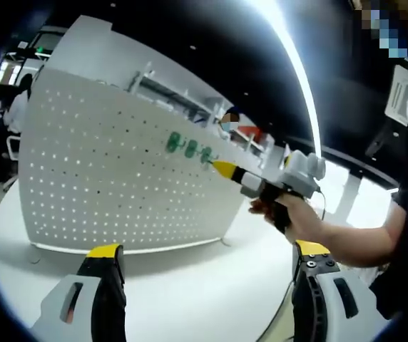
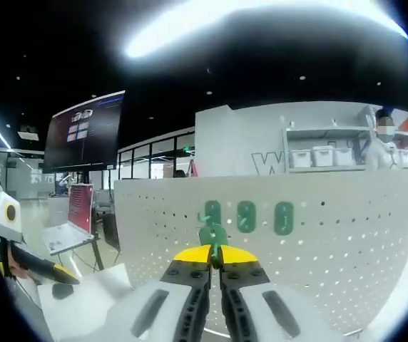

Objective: Insert the hook assembly into the mounting plate slot until the hook locks in place.

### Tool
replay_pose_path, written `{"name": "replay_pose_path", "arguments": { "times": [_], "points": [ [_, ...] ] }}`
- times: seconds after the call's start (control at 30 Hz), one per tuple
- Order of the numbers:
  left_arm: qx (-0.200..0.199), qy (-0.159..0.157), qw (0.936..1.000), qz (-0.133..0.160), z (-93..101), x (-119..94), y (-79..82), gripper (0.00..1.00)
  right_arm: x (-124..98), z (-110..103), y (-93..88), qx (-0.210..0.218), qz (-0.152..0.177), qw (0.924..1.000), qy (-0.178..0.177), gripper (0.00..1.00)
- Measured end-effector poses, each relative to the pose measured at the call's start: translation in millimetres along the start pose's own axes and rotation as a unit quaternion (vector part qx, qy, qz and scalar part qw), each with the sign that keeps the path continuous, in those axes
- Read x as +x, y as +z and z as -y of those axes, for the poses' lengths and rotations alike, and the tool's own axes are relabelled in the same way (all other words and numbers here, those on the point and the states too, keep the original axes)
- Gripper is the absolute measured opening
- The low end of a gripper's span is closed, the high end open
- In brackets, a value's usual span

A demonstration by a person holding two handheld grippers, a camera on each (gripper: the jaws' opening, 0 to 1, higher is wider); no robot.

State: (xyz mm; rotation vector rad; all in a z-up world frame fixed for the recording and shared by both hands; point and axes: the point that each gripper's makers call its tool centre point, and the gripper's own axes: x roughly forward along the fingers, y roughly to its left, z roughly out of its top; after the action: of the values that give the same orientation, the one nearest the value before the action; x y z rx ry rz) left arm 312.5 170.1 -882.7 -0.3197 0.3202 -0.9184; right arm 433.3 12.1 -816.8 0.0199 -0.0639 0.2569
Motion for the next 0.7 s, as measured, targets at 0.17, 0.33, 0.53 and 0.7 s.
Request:
{"name": "replay_pose_path", "arguments": {
  "times": [0.17,0.33,0.53,0.7],
  "points": [
    [-0.002,-0.001,0.9999,0.011,-1.0,-1.1,5.2,0.96,0.8,24.8,3.2,0.008,0.008,0.9995,-0.031,0.0],
    [-0.002,-0.001,1.0,0.009,-3.1,-0.9,5.6,0.96,0.8,42.2,5.8,0.006,0.014,0.9985,-0.052,0.0],
    [-0.003,0.003,0.9999,0.013,-7.4,-2.7,7.1,0.94,2.1,60.7,8.6,0.012,0.021,0.9968,-0.076,0.0],
    [-0.007,0.002,0.9999,0.012,-9.9,-2.7,6.9,0.93,3.9,75.7,10.5,0.013,0.026,0.9949,-0.097,0.0]
  ]
}}
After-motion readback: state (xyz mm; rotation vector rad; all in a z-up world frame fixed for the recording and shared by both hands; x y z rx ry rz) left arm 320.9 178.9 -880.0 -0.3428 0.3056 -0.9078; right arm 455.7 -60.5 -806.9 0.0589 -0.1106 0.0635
